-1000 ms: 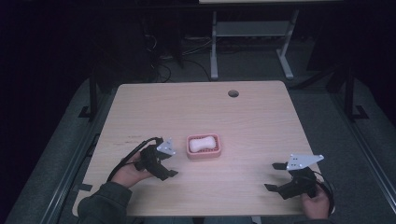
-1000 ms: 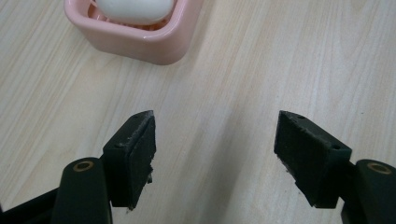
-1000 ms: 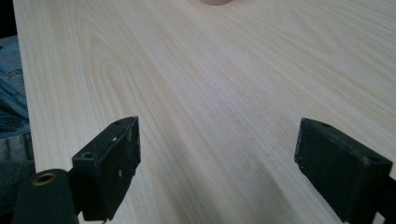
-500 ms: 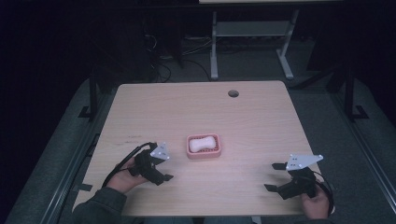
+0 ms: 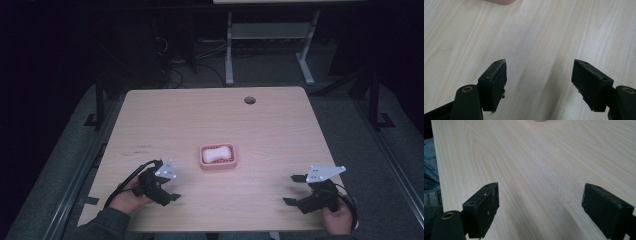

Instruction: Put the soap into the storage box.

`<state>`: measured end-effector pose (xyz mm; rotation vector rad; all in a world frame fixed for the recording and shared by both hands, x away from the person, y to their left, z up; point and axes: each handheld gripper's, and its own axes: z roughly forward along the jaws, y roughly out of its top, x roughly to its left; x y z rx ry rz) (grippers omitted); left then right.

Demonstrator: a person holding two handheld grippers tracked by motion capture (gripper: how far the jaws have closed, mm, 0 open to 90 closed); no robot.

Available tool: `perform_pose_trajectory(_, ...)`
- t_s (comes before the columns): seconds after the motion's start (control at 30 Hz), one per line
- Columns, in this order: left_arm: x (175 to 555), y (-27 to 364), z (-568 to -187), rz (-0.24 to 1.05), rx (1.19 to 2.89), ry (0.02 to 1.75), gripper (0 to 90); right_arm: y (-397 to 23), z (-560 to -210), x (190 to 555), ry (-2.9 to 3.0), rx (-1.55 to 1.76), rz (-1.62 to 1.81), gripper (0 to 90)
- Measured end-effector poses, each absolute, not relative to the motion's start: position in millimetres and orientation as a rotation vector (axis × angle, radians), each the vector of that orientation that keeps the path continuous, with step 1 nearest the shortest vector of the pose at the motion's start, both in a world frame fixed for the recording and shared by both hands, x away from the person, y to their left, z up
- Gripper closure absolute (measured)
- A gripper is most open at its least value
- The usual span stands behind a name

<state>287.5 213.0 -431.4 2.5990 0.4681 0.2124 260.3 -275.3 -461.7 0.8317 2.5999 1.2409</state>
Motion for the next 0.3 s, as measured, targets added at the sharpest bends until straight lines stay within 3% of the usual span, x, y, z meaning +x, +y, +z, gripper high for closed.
perform_pose_trajectory(0.3,275,232,-436,0.237,2.577,0.530,26.2,-276,-461,259,2.598,0.821,1.252,14.1)
